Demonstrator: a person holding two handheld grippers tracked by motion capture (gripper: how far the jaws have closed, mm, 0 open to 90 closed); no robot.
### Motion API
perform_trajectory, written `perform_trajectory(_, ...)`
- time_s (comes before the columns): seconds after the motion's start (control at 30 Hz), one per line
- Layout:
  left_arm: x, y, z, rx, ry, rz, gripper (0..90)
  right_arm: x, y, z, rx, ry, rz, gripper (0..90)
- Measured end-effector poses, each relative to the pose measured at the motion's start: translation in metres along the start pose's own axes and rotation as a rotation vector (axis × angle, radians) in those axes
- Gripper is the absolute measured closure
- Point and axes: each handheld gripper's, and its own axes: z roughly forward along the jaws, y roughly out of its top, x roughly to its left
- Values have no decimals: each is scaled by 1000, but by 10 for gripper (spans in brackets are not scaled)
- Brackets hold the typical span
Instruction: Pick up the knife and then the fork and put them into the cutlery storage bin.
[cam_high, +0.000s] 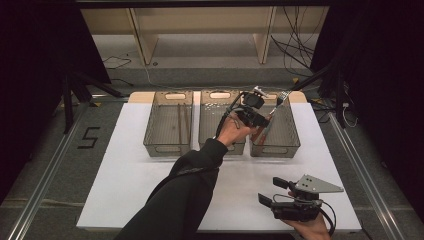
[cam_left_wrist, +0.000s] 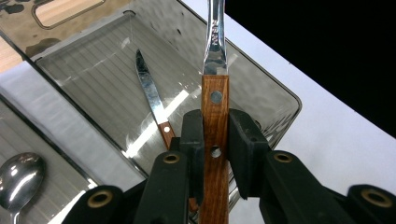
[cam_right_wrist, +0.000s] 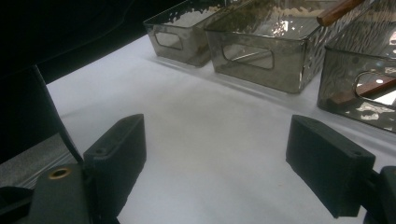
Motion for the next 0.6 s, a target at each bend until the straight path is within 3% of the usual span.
perform_trajectory(0.6,2,1,19,-9,5,-35,762,0,0,0,-1,5,1,210)
